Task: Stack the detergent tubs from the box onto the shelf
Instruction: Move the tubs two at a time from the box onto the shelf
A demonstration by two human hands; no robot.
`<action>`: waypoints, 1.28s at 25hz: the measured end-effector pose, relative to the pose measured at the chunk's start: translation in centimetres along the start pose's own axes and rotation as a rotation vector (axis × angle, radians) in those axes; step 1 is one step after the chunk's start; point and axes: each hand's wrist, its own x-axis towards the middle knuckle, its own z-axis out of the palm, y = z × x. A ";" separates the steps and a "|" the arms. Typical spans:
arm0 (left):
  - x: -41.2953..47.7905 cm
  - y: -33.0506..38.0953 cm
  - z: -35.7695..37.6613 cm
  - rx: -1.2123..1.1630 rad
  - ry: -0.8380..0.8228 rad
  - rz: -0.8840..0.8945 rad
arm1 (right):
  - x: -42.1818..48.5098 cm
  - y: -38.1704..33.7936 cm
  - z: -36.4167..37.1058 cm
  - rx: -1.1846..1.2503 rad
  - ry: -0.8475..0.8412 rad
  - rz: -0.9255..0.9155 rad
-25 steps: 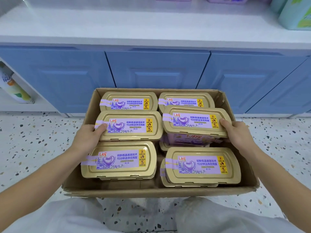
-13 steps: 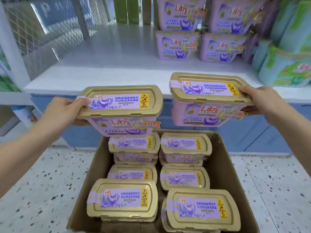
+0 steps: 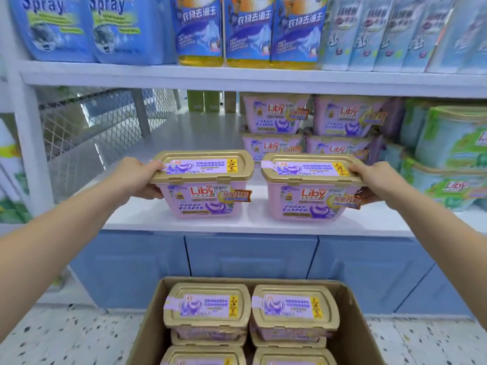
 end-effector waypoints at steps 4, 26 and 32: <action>1.8 -0.1 0.8 0.056 -0.047 -0.031 | 0.8 0.2 0.9 -0.033 -0.033 0.030; -1.6 -8.1 2.0 0.005 0.259 0.207 | -3.6 4.8 1.1 0.103 -0.105 -0.128; -8.0 -19.1 4.5 0.656 0.094 0.400 | -9.9 13.7 4.1 -0.474 -0.012 -0.401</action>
